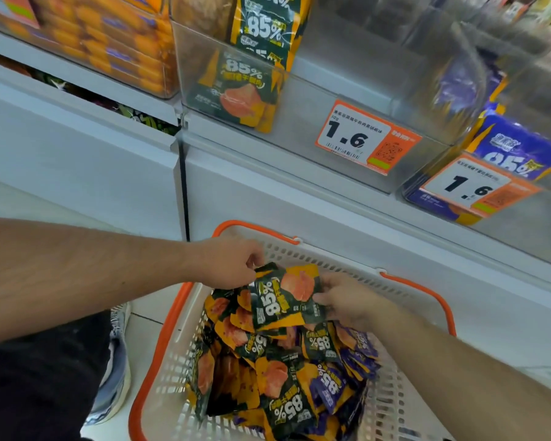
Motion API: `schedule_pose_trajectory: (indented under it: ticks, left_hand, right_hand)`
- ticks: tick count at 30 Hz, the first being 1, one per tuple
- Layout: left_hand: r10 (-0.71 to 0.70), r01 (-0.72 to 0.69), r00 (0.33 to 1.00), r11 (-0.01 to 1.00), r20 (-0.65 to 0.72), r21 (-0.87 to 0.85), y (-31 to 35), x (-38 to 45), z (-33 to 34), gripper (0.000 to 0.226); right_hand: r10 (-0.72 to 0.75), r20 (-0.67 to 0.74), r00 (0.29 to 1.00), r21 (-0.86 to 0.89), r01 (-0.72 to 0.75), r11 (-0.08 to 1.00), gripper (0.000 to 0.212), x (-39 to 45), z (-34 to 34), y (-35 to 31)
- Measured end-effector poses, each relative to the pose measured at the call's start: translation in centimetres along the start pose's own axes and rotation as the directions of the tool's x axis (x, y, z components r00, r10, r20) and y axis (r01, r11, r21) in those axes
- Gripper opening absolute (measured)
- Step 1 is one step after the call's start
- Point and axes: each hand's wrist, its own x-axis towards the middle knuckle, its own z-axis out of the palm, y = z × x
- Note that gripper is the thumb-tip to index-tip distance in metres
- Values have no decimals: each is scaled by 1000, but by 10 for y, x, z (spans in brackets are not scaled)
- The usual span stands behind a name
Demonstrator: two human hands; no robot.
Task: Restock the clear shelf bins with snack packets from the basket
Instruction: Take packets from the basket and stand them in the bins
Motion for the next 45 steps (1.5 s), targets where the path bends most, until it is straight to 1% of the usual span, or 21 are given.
schedule_pose_trajectory:
  ticks: [1, 3, 5, 7, 9, 13, 14, 15, 17, 18, 21, 23, 25, 28, 30, 33, 34, 36, 38, 41, 45]
  left_hand:
    - [-16, 14, 1000, 999, -26, -48, 0, 0, -1, 35]
    - [-61, 45, 995, 981, -76, -189, -1, 0, -3, 44]
    - [-127, 88, 989, 921, -79, -380, 0, -3, -5, 55]
    - [-170, 106, 984, 798, -53, -594, -3, -4, -6, 55]
    - [-169, 78, 984, 680, -53, -729, -6, -5, -9, 44]
    - [-124, -83, 973, 602, -195, -794, -7, -7, -23, 13]
    - [-110, -118, 968, 598, -228, -793, -7, -9, -30, 13]
    - [-92, -149, 962, 614, -258, -775, -6, -11, -37, 14]
    - [-51, -200, 950, 659, -308, -725, -6, -16, -52, 16]
    - [-26, -230, 945, 658, -327, -717, -5, -19, -58, 18]
    - [50, -328, 922, 631, -385, -703, 4, -27, -71, 23]
    - [55, -383, 894, 609, -445, -695, 10, -30, -76, 24]
    - [9, -435, 859, 542, -512, -719, 14, -33, -82, 21]
    - [-107, -511, 797, 407, -595, -757, 17, -33, -93, 4]
    - [-206, -535, 761, 335, -615, -775, 16, -30, -96, 11]
    - [-265, -512, 756, 329, -598, -793, 16, -28, -91, 11]
    - [-267, -496, 763, 343, -589, -798, 16, -27, -89, 11]
    - [-272, -469, 774, 359, -571, -807, 19, -25, -84, 11]
    - [-256, -460, 783, 373, -566, -805, 23, -22, -81, 12]
    - [-195, -449, 809, 405, -555, -797, 27, -21, -75, 14]
    - [-137, -409, 850, 440, -509, -800, 26, -18, -66, 14]
  right_hand:
    - [-23, 2, 1000, 184, 22, 983, 28, -4, 2, -6]
    - [-83, 24, 996, 419, 65, 906, 30, -13, 9, -19]
    - [-132, 55, 990, 549, 80, 832, 31, -21, 17, -31]
    - [-167, 73, 983, 592, 92, 801, 32, -30, 25, -42]
    - [-193, 93, 977, 576, 105, 810, 33, -36, 31, -50]
    - [-222, 110, 969, 463, 148, 874, 29, -53, 31, -72]
    - [-255, 93, 962, 442, 189, 877, 30, -57, 27, -80]
    - [-293, 62, 954, 418, 242, 876, 37, -63, 22, -90]
    - [-361, -28, 932, 288, 353, 890, 48, -69, 12, -107]
    - [-401, -62, 914, 200, 405, 892, 44, -73, 8, -115]
    - [-507, -87, 858, 25, 510, 860, 16, -82, 8, -133]
    - [-560, -108, 822, -75, 554, 829, 14, -88, 12, -145]
    - [-602, -143, 786, -119, 590, 799, 15, -93, 11, -159]
    - [-671, -212, 711, -118, 663, 739, 13, -108, 9, -183]
    - [-711, -287, 642, -68, 727, 684, 13, -120, 9, -207]
    - [-742, -441, 506, -118, 787, 606, 14, -133, 4, -248]
    - [-733, -476, 486, -120, 790, 602, 16, -133, 1, -260]
    - [-675, -519, 524, -60, 765, 641, 22, -122, -6, -282]
    - [-576, -516, 634, 34, 688, 725, 19, -103, -11, -299]
    - [-439, -453, 776, 107, 536, 838, 3, -72, -11, -318]
    - [-299, -324, 898, 94, 345, 934, 7, -43, 1, -334]
